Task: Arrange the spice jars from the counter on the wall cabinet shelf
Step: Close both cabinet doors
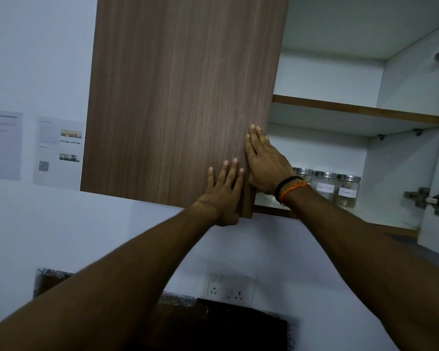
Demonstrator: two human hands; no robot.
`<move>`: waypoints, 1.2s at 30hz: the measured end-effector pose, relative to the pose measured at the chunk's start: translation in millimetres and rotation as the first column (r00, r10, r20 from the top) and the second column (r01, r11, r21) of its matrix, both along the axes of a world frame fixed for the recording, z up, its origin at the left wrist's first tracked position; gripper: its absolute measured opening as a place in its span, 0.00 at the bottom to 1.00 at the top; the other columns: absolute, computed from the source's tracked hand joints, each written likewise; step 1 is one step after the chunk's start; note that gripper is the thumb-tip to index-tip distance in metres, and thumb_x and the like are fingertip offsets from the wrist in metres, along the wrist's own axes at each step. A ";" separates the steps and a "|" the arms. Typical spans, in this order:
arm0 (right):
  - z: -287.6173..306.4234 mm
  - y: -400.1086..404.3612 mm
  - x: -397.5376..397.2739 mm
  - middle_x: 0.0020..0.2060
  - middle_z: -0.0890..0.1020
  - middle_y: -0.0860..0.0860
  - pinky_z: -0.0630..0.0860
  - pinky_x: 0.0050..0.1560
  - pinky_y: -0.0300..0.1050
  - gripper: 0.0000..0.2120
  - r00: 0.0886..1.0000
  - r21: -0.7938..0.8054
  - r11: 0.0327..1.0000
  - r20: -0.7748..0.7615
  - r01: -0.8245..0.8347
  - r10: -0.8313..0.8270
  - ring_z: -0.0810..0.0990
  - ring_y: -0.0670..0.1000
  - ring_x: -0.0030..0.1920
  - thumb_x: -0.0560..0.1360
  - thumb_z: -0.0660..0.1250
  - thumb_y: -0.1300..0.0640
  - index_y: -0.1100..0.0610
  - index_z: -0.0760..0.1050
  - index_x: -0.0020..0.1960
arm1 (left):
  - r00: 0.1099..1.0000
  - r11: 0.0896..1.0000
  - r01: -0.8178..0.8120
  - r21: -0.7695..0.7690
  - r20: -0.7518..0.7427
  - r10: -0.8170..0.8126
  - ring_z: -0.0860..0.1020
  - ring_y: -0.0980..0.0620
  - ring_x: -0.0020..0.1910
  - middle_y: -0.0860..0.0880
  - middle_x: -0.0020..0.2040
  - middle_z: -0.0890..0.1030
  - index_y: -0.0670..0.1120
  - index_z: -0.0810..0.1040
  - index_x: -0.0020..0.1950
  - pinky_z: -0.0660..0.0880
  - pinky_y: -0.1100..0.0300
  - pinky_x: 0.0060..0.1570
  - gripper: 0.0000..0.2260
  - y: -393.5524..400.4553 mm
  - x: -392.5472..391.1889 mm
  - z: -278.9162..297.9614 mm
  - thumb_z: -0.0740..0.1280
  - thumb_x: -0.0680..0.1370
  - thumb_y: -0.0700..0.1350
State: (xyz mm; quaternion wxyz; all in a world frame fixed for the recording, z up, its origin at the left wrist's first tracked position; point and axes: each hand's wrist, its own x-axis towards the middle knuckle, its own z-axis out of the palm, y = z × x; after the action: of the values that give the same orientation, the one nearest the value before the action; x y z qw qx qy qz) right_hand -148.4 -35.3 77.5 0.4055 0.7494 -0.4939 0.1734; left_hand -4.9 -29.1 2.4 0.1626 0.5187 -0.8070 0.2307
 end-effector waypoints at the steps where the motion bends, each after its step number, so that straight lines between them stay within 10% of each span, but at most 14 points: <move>1: 2.5 3.2 0.5 0.80 0.42 0.65 0.45 0.79 0.52 0.36 1.000 0.019 1.000 0.005 -0.004 0.004 0.42 0.61 0.81 0.81 0.58 0.55 0.67 0.43 0.80 | 1.000 1.000 -0.007 0.014 0.003 0.007 0.30 0.35 0.77 0.37 0.78 0.29 0.39 0.32 0.79 0.36 0.33 0.74 0.50 1.8 0.3 2.2 0.67 0.77 0.56; 11: 4.0 84.4 -46.7 0.61 0.80 0.58 0.75 0.61 0.56 0.18 0.997 -0.030 0.997 0.024 0.076 -0.075 0.78 0.60 0.61 0.75 0.62 0.55 0.59 0.79 0.62 | 0.988 0.979 0.114 0.170 -0.125 -0.093 0.37 0.34 0.79 0.39 0.81 0.36 0.46 0.43 0.82 0.42 0.33 0.75 0.44 31.2 -34.4 14.3 0.68 0.77 0.51; 24: 29.8 229.9 -197.9 0.49 0.85 0.56 0.76 0.54 0.53 0.13 0.893 -0.180 0.876 0.133 0.448 -0.430 0.78 0.58 0.52 0.74 0.61 0.58 0.59 0.83 0.51 | 0.845 0.844 0.533 0.062 -0.092 -0.527 0.40 0.40 0.81 0.43 0.82 0.40 0.48 0.46 0.82 0.44 0.40 0.78 0.40 106.8 -200.0 31.6 0.67 0.78 0.51; 36: 27.6 375.4 -296.7 0.60 0.83 0.56 0.72 0.61 0.57 0.17 0.755 -0.378 0.654 0.286 0.655 -0.590 0.72 0.60 0.67 0.75 0.62 0.62 0.60 0.81 0.61 | 0.471 0.473 0.875 -0.102 -0.045 -0.881 0.40 0.42 0.81 0.44 0.82 0.39 0.48 0.44 0.83 0.45 0.43 0.79 0.39 238.6 -357.6 35.5 0.64 0.80 0.54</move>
State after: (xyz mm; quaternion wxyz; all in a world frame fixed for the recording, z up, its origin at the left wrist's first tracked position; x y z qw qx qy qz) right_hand -445.0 340.1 105.1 0.5690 0.4030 -0.6924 0.1858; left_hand -362.4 209.6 37.9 0.3111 0.0361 -0.9424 0.1170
